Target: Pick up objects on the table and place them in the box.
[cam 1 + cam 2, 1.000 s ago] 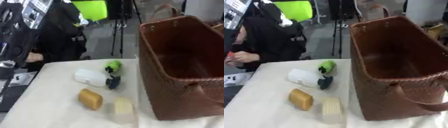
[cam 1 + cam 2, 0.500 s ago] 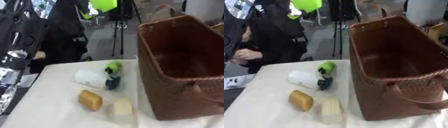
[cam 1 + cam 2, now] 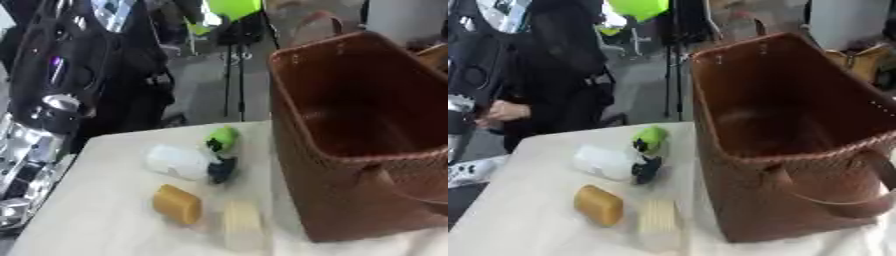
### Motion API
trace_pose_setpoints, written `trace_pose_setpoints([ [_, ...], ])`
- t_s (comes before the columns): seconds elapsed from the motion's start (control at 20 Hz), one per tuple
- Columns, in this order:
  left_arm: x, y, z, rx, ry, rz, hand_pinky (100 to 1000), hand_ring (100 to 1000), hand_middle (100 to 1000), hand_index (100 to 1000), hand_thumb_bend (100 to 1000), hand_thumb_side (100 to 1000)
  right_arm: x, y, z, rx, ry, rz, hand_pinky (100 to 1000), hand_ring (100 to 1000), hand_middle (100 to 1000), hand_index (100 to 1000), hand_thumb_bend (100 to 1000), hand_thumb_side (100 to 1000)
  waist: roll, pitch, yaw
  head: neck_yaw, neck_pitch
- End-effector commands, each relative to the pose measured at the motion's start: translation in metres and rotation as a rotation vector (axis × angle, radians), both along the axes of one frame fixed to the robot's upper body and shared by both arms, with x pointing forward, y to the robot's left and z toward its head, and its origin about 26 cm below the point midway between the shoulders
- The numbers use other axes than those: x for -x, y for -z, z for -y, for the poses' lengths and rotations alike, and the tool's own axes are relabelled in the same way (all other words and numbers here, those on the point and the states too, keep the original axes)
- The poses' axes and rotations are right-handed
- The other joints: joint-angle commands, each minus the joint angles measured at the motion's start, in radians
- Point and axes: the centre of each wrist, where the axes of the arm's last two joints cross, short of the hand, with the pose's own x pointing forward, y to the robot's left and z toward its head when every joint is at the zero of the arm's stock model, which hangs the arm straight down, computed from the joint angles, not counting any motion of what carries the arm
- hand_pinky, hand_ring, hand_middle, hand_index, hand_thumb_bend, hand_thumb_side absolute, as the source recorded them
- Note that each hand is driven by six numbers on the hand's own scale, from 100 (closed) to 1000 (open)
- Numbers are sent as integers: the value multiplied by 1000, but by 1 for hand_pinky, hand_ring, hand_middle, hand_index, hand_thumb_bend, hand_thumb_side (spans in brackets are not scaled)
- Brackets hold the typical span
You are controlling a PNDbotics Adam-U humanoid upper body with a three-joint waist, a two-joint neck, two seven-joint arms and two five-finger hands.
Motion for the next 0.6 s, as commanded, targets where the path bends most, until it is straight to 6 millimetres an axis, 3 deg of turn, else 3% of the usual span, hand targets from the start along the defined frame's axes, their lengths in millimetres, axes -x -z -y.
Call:
trace_pose_setpoints([
  [0.05,4,-14,-2,26,0,40,614,601,423,524,100,343,-2,-9,1,-13,-126,214,811,752,741,617,100,885,-7,-10,-6,7,-16],
  [0.6,-1,-23,23,79,96,107,562,553,385,499,100,374,-10,-16,-7,-16,-165,238,810,752,742,620,100,886,6,11,-60,34,-47],
])
